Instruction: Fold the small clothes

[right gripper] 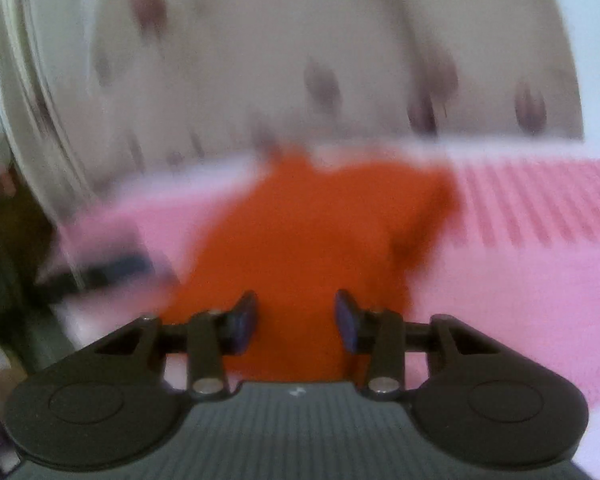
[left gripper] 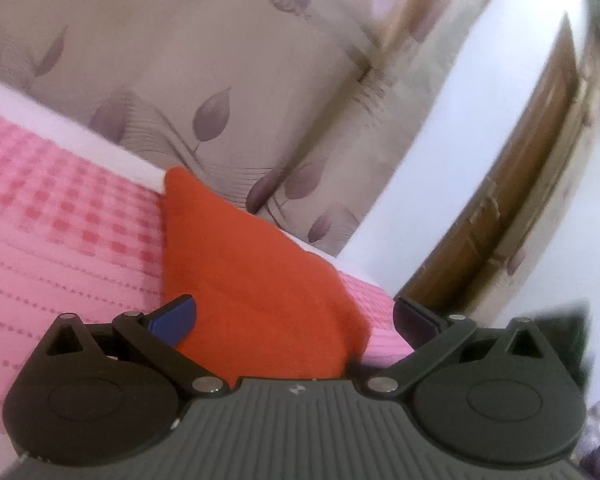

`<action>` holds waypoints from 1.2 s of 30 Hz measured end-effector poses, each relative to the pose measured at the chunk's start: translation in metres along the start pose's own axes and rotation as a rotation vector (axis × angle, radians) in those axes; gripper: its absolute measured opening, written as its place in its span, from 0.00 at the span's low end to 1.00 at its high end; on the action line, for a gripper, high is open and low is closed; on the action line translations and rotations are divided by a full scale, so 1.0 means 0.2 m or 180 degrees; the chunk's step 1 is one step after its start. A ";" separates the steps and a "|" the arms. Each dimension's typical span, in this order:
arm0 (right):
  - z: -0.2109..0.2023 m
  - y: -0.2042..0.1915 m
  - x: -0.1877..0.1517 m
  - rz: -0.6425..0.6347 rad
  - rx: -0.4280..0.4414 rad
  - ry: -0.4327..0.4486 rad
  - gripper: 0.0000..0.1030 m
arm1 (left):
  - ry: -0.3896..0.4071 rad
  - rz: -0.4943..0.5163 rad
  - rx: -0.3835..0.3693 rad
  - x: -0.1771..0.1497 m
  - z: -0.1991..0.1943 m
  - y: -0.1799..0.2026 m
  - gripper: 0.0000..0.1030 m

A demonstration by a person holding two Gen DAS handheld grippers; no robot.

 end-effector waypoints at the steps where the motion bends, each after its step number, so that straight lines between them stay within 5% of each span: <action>1: -0.02 -0.01 -0.05 -0.0270 -0.0086 0.0012 0.37 | -0.0041 -0.0053 -0.0002 0.00 0.01 -0.01 1.00; 5: -0.08 0.05 -0.08 -0.0211 -0.0207 -0.0111 0.44 | -0.0161 -0.0002 0.0006 -0.02 0.04 0.00 1.00; 8: -0.14 0.07 -0.06 0.0104 0.0021 -0.0021 0.46 | -0.0140 0.0167 -0.0017 -0.03 0.03 0.04 1.00; 15: -0.31 -0.05 0.35 -0.0036 0.0156 0.0890 0.46 | -0.0158 0.0328 -0.0073 -0.07 0.03 0.08 1.00; 19: -0.04 0.01 0.45 -0.0227 -0.0021 0.0683 0.45 | -0.0158 0.0321 -0.0046 -0.07 0.03 0.08 1.00; 22: 0.21 0.17 0.33 -0.0227 -0.0380 0.0171 0.45 | -0.0157 0.0399 0.0085 -0.07 0.05 0.07 1.00; 24: 0.24 0.20 0.29 -0.0272 -0.0423 0.0297 0.46 | -0.0141 0.0433 0.0219 -0.06 0.06 0.06 1.00; 27: 0.23 0.19 0.29 -0.0330 -0.0644 0.0310 0.68 | -0.0158 0.0463 0.0377 -0.06 0.07 0.03 1.00; 29: 0.24 0.25 0.28 -0.0130 -0.0658 0.0235 1.00 | -0.0158 0.0491 0.0495 -0.06 0.08 0.02 1.00; 32: 0.25 0.31 0.28 0.0233 -0.0479 0.0157 1.00 | -0.0180 0.0525 0.0629 -0.06 0.08 0.01 1.00; 36: 0.24 0.30 0.28 0.0168 -0.0540 0.0181 1.00 | -0.0238 0.0597 0.0813 -0.07 0.10 -0.01 1.00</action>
Point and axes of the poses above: each gripper's, at about its wrist camera, not at the fingertips, and z roughly the way its jaws point, y to its right, x to its top, the point moved 10 cm from there along z, roughly the way its jaws point, and after that the axes turned 12 degrees about x, right-handed, at the moved point
